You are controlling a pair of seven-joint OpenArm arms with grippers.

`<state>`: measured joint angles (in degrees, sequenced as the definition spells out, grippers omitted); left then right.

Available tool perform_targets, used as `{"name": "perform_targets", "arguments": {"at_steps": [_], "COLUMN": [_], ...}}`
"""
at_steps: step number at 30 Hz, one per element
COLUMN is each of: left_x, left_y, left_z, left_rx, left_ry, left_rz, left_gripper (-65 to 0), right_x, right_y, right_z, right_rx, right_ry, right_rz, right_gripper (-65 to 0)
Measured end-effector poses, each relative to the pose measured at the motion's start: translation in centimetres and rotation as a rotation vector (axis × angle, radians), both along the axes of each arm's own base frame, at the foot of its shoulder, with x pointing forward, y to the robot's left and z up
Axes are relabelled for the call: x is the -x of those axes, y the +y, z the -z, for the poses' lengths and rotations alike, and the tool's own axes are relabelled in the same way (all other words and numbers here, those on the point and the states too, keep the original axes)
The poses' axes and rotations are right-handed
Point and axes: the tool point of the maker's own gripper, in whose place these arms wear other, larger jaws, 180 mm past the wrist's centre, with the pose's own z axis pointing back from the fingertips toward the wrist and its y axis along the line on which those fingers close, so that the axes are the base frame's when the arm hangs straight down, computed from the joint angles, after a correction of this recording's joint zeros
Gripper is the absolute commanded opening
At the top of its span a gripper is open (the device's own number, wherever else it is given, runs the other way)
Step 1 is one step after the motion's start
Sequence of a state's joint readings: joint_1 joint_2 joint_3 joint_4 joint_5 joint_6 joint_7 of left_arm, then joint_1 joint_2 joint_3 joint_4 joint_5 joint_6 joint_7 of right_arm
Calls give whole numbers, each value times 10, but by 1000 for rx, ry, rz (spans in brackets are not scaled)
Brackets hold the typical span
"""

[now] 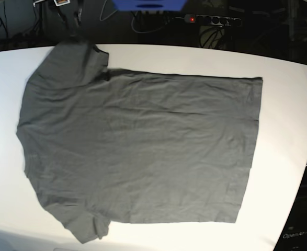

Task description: Fold the T-shirt properly

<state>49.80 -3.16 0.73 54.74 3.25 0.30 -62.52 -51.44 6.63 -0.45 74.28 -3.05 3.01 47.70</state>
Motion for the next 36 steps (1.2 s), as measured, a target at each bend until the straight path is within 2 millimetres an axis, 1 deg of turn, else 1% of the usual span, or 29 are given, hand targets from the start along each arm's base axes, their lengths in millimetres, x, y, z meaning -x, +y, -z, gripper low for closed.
{"name": "perform_targets", "arguments": {"at_steps": [2,4,6,9,11,14,16,18,23,25,28,32,34,36], "left_x": [-17,-40,-60,-78,-85,-93,-99,-101,-101,-104,-111,-109,-109,-109], "left_y": [6,14,28,32,32,40,38,34,36,35,35,36,35,35], "left_z": [-5,-17,-27,-38,-42,-46,-51,-52,-51,-51,-53,-52,-52,-52], "left_rx": [10,22,26,45,54,61,68,78,72,74,73,73,73,73], "left_ry": [33,28,27,27,30,43,37,37,49,44,26,34,33,34], "left_rz": [-42,-39,-78,-77,-70,-88,-85,-74,-79,-76,-77,-77,-78,-77], "left_gripper": [-638,-638,-638,-638,-638,-638,-638,-638,-638,-638,-638,-638,-638,-638], "right_x": [-4,-10,-18,-32,-40,-49,-52,-52,-52,-51,-50,-48,-46,-46], "right_y": [3,3,2,2,-1,-6,-8,-15,-30,-36,-38,-42,-38,-40], "right_z": [-4,-4,-5,-11,-9,-8,-9,-11,-13,-15,-15,-16,-15,-16], "right_rx": [-11,-2,6,18,27,39,41,55,79,51,30,6,-40,-84], "right_ry": [2,22,30,13,19,15,7,2,-6,-17,-18,-19,-14,-19], "right_rz": [-11,-10,-4,-16,-26,-15,-14,-1,48,117,135,171,176,205], "right_gripper": [-447,-447,-435,-409,-389,-373,-373,-374,-374,-374,-374,-374,-374,-374]}}
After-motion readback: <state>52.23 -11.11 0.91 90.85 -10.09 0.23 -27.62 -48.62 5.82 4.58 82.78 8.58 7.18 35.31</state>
